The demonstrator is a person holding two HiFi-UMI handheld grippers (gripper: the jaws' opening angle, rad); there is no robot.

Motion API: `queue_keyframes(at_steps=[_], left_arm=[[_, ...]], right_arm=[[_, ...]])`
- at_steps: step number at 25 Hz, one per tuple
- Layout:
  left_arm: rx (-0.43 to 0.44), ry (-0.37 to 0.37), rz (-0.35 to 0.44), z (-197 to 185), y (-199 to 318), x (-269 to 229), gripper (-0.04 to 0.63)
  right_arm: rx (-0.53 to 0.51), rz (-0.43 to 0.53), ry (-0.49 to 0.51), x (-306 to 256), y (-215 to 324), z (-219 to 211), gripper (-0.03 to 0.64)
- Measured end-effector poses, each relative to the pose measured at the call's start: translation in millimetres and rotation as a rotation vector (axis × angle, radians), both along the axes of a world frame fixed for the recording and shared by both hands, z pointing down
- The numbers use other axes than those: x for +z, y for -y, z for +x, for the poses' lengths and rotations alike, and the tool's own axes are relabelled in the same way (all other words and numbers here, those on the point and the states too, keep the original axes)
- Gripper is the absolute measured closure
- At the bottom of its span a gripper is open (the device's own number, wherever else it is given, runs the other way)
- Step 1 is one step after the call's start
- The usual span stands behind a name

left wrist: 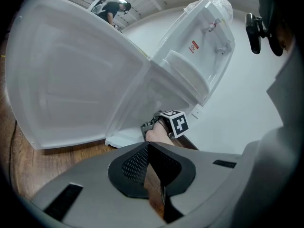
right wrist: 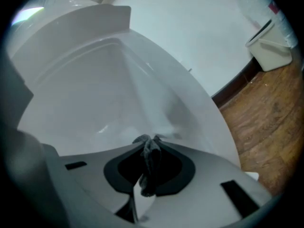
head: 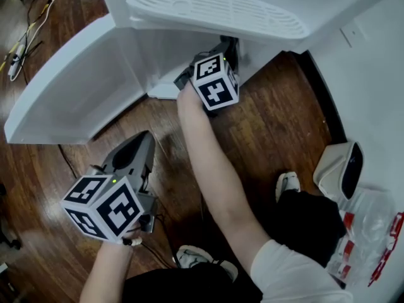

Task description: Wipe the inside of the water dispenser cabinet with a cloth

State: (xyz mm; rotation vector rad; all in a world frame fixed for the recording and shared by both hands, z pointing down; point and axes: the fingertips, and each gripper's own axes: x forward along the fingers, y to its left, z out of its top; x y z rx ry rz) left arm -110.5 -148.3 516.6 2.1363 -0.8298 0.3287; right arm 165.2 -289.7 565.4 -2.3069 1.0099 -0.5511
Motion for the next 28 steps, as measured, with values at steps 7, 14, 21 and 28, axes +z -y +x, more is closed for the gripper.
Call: queue_keyframes(at_steps=[7,14,21,28], left_arm=[[-0.015,0.006,0.007,-1.4,-1.5,-4.7,0.606],[-0.023,0.022,0.018,0.8,-3.5,-8.6,0.606],[-0.032,0.042,0.037,3.4,-5.6,-15.6,0.606],[-0.05,0.063,0.047,3.2,-6.7,-20.3,0.607]], right_arm=[[-0.001,-0.124,0.081,64.4,-2.4,0.4,0.568],[0.001,-0.191,0.131,101.2,-13.2,3.5,0.568],[-0.006,-0.101,0.041,51.4,-30.2,-4.4,0.568],[-0.024,0.09,-0.059,-36.1,-35.3,-9.8,0.568]])
